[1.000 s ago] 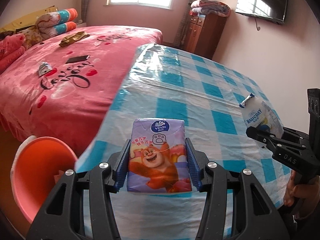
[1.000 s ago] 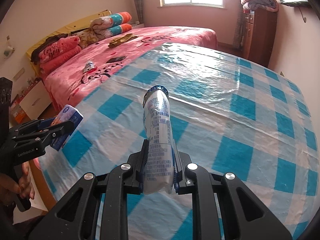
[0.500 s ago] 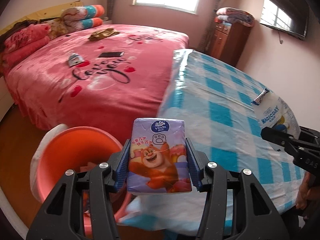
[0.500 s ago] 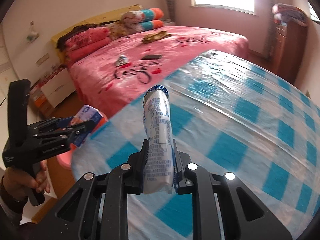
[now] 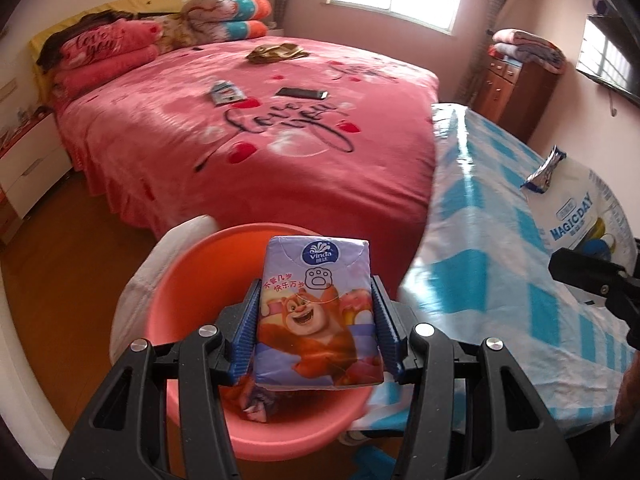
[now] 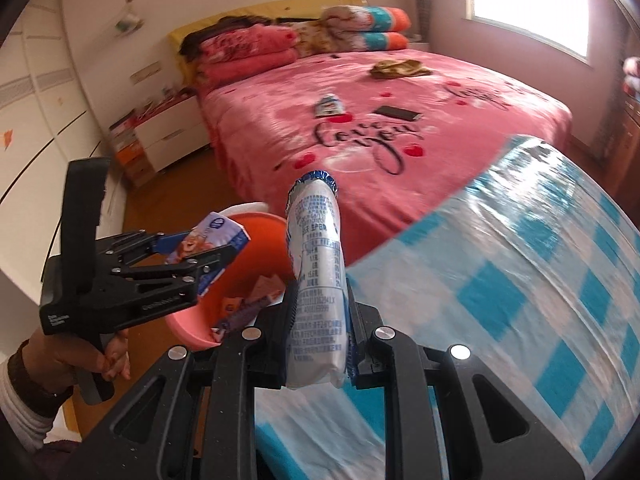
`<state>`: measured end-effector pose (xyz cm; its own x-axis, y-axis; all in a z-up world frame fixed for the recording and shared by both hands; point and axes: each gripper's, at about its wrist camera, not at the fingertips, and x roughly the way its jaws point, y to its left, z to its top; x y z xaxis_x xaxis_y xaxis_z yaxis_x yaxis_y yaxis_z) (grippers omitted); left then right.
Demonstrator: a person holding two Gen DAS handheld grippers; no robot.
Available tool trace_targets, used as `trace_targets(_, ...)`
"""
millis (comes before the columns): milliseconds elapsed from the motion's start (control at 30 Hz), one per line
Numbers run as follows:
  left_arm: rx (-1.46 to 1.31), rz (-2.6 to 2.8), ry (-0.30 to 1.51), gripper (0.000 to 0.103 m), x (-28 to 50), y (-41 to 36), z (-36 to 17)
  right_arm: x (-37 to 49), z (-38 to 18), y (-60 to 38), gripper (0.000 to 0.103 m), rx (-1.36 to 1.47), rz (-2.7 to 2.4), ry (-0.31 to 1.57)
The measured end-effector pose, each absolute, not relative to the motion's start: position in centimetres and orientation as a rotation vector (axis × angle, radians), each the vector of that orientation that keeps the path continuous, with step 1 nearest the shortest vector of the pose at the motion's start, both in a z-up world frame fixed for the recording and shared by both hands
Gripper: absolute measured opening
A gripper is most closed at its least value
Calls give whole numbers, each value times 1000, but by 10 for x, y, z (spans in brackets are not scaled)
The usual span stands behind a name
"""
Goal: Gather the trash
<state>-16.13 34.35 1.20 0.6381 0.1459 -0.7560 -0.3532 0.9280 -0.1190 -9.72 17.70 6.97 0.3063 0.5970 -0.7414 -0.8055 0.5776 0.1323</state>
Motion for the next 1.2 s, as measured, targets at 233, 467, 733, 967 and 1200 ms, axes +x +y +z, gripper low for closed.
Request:
trace_targets(233, -294, 352, 863, 53, -174, 372, -5, -106, 58, 223, 22, -352, 1024, 865)
trace_targets(467, -333, 396, 884, 53, -181, 396, -19, -116, 41, 262, 22, -411, 1078, 896)
trace_targets(733, -361, 408, 924, 59, -175, 413, -41, -113, 16, 288, 62, -484, 1034, 904)
trace_targets(967, -393, 456, 924, 81, -176, 424, -46, -91, 20, 259, 89, -360, 959, 919)
trace_targets(1200, -350, 472, 898, 88, -174, 417, -31, -89, 40, 232, 90, -310, 902, 863)
